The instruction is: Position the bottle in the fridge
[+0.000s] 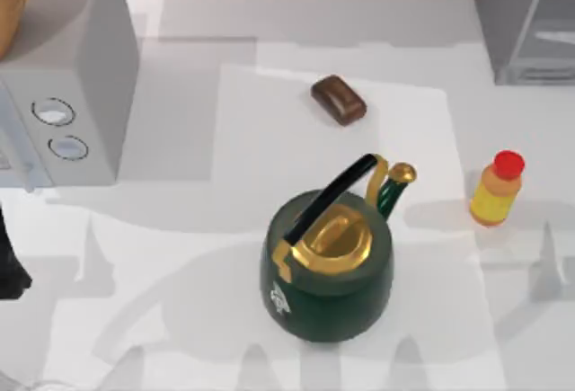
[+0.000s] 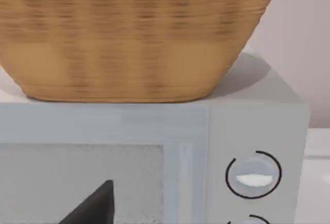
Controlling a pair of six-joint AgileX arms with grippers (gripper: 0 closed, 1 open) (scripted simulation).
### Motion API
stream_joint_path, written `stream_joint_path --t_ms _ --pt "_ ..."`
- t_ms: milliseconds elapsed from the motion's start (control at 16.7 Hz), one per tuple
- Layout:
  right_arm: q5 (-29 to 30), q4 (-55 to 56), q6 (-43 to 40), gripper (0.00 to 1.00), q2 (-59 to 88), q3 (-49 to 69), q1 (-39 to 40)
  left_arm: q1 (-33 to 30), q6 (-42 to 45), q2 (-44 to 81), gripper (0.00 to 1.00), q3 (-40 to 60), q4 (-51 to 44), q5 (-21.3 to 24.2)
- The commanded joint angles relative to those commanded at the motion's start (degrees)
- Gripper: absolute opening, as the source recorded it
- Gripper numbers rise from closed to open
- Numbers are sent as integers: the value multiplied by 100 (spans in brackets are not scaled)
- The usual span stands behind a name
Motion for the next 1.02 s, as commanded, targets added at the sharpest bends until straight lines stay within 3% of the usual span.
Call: stream_joint_path --t_ms 240,480,720,1020 --pt "-165 -97 -185 100 189 123 -134 0 0 0 100 0 0 0" --pt "-1092 -640 -1271 100 1289 710 -762 0 0 0 100 0 0 0" --pt "-2531 -1472 -3305 100 3327 1523 -1619 0 0 0 100 0 0 0" --pt "-4378 -2548 -6579 100 6458 2554 -2878 0 0 0 100 0 0 0"
